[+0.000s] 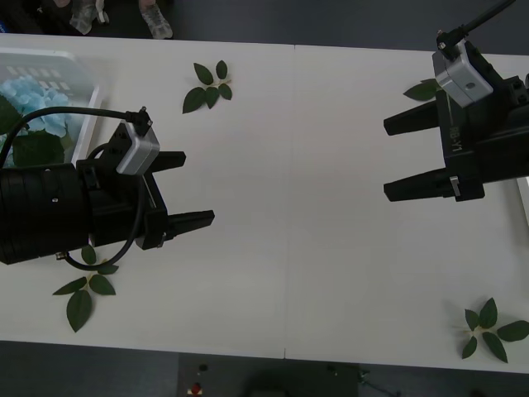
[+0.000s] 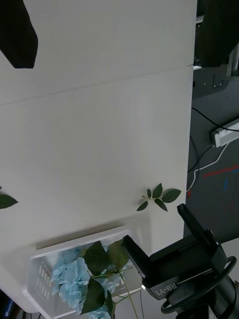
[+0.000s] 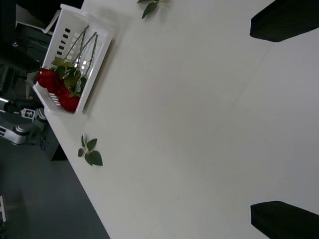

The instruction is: Put the red flowers into the right box and the blue flowers into the left box

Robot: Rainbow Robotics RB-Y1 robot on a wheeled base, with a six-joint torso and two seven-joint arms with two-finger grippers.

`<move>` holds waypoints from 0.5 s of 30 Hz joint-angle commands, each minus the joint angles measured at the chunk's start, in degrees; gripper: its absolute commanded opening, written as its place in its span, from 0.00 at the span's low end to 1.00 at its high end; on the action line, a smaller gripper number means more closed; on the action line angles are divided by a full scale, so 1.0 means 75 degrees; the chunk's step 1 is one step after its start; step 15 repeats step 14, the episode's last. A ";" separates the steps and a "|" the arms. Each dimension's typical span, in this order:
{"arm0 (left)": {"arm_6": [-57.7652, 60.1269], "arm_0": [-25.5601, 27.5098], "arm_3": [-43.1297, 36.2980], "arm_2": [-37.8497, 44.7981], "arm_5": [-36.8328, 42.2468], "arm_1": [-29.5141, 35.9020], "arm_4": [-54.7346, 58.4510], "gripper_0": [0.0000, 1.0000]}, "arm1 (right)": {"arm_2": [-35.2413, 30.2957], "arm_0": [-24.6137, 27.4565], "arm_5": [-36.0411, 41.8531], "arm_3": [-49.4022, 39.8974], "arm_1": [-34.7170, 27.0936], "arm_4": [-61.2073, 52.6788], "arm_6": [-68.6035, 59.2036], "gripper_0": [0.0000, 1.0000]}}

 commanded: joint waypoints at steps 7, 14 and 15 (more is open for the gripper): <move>-0.0229 -0.0057 -0.0218 0.0037 -0.0027 0.0081 0.0000 0.93 | -0.0167 0.0084 0.0118 -0.0121 -0.0161 -0.0043 0.0380 1.00; -0.0229 -0.0057 -0.0218 0.0037 -0.0027 0.0081 0.0000 0.93 | -0.0167 0.0084 0.0118 -0.0121 -0.0161 -0.0043 0.0380 1.00; -0.0229 -0.0057 -0.0218 0.0037 -0.0027 0.0081 0.0000 0.93 | -0.0167 0.0084 0.0118 -0.0121 -0.0161 -0.0043 0.0380 1.00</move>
